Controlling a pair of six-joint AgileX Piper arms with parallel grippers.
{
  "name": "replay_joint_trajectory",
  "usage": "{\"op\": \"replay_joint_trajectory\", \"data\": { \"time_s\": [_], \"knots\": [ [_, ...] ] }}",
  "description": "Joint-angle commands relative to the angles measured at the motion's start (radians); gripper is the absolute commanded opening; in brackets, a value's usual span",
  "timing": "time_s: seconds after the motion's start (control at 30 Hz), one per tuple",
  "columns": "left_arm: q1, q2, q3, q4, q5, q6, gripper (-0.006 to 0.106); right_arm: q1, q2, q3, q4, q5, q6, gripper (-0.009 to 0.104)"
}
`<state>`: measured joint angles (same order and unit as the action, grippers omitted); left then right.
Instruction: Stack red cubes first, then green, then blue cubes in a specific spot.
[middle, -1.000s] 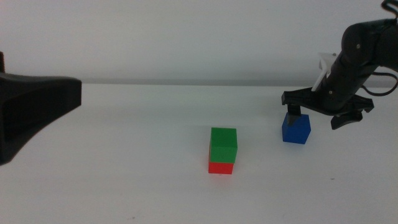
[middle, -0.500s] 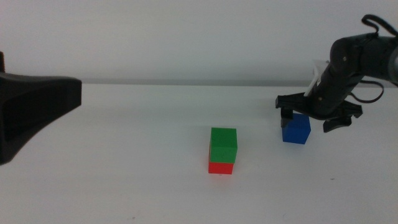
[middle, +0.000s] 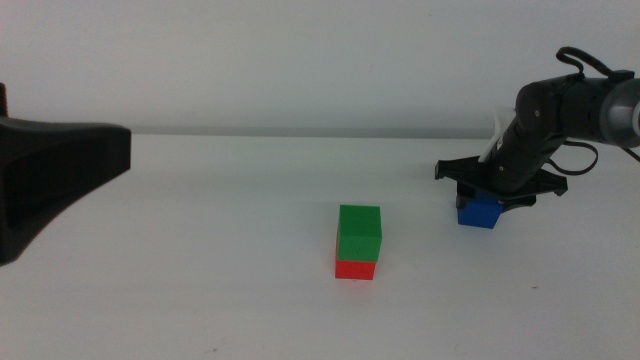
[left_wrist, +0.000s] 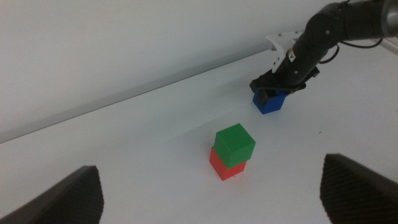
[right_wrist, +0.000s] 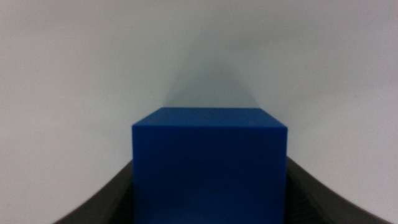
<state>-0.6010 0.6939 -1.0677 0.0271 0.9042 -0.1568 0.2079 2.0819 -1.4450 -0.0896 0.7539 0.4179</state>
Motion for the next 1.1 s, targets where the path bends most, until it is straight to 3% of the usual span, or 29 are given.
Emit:
{"op": "replay_joint_trajectory", "data": {
  "time_s": [0.0, 0.07, 0.2, 0.53, 0.67, 0.77, 1.07],
  "knots": [
    [0.004, -0.004, 0.007, 0.002, -0.017, 0.000, 0.094, 0.000, -0.008, -0.016, -0.014, 0.002, 0.005, 0.021],
    [0.004, -0.004, 0.007, 0.002, -0.017, 0.000, 0.094, 0.007, -0.050, -0.034, -0.021, 0.068, 0.005, 0.012],
    [0.004, -0.004, 0.007, 0.002, -0.017, 0.002, 0.094, 0.052, -0.199, -0.037, -0.080, 0.187, 0.053, 0.012],
    [0.004, -0.004, 0.007, 0.002, -0.017, 0.002, 0.094, 0.361, -0.490, -0.037, -0.226, 0.434, 0.499, 0.012],
    [0.004, -0.004, 0.007, 0.002, -0.017, 0.002, 0.094, 0.446, -0.452, -0.068, -0.220, 0.516, 0.538, 0.012],
    [0.004, -0.004, 0.007, 0.002, -0.017, 0.002, 0.094, 0.460, -0.404, -0.105, -0.171, 0.507, 0.543, 0.012],
    [0.004, -0.004, 0.007, 0.002, -0.017, 0.002, 0.094, 0.540, -0.255, -0.202, -0.189, 0.500, 0.591, 0.012]
  ]
}}
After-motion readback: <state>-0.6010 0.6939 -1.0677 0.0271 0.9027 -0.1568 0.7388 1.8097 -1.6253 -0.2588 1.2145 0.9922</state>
